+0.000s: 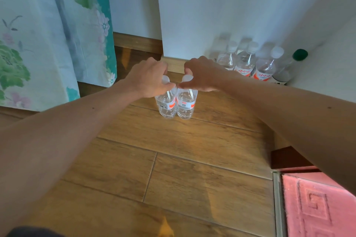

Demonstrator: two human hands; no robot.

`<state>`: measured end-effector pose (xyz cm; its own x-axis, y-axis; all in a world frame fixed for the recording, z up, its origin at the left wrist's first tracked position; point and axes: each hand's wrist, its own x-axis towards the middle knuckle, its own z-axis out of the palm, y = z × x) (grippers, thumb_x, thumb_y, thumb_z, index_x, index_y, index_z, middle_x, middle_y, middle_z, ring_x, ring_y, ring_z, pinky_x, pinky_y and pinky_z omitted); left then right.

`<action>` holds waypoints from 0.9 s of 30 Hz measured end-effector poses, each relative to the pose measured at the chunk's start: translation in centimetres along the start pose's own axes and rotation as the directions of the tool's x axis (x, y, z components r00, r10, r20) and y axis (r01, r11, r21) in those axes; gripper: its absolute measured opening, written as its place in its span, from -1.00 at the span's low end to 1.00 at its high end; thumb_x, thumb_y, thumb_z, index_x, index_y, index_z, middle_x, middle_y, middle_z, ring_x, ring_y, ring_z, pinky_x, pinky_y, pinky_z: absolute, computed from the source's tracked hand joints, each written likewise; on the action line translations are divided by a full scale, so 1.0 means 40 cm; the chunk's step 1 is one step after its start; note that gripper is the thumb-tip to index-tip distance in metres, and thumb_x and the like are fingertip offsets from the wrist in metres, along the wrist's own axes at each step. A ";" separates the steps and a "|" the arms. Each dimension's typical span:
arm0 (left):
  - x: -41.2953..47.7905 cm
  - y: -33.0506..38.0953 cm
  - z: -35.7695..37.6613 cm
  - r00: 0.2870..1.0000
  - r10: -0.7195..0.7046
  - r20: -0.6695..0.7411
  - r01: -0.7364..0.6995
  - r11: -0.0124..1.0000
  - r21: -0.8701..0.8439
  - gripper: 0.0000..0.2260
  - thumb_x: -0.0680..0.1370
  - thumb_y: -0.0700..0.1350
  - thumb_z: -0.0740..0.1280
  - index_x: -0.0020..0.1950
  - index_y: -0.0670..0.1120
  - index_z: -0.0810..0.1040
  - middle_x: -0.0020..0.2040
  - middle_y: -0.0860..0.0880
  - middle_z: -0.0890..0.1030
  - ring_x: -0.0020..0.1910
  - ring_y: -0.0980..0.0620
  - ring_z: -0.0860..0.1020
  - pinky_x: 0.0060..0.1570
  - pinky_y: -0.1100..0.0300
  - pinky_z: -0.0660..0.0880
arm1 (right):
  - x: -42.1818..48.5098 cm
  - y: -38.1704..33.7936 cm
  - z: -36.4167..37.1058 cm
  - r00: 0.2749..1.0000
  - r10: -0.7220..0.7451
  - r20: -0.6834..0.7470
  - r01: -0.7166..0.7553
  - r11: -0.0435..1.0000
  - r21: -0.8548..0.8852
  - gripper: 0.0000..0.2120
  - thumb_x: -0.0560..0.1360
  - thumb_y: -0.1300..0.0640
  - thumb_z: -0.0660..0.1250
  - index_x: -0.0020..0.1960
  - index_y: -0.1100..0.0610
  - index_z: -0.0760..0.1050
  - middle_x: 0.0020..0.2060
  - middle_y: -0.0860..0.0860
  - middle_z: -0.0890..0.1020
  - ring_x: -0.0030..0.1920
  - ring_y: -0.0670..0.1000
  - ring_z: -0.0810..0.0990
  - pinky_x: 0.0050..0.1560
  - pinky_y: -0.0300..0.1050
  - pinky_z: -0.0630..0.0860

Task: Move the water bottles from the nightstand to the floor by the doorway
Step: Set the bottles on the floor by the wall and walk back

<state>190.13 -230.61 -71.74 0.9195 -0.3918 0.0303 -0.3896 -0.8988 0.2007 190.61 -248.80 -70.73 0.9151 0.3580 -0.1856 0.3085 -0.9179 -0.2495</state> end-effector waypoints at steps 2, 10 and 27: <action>0.002 0.005 0.001 1.000 -0.004 -0.006 0.004 1.000 0.026 -0.62 0.50 0.16 0.39 0.09 -0.13 0.57 -0.12 -0.03 0.62 -0.19 0.00 0.57 -0.30 0.22 0.39 | 0.002 -0.004 0.002 1.000 0.021 -0.009 -0.021 0.999 -0.033 -0.40 0.40 -0.32 0.37 0.20 0.13 0.49 0.00 0.01 0.55 -0.08 0.05 0.54 -0.13 -0.08 0.48; 0.004 0.014 0.010 0.999 -0.032 0.035 0.031 0.999 0.045 -0.61 0.51 0.12 0.39 0.14 -0.16 0.60 -0.02 -0.10 0.64 -0.13 -0.02 0.58 -0.26 0.17 0.47 | -0.017 -0.038 0.012 0.999 0.014 -0.039 -0.017 0.995 -0.097 -0.55 0.49 -0.13 0.38 0.20 0.18 0.47 0.07 0.10 0.57 -0.01 0.10 0.54 -0.13 -0.08 0.44; 0.040 0.031 -0.002 0.997 -0.075 0.024 0.076 0.996 -0.052 -0.69 0.49 -0.20 0.46 0.21 -0.21 0.58 0.17 -0.16 0.56 0.08 -0.12 0.56 -0.02 0.11 0.56 | 0.015 0.022 -0.006 1.000 -0.003 -0.009 0.003 1.000 -0.006 -0.64 0.48 0.26 0.35 0.26 0.10 0.47 0.21 0.12 0.48 0.19 0.18 0.50 -0.06 -0.12 0.38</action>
<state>191.11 -232.33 -71.35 0.9446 -0.3282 -0.0083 -0.3156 -0.9146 0.2527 191.50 -249.44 -70.85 0.9165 0.3592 -0.1764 0.3127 -0.9179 -0.2444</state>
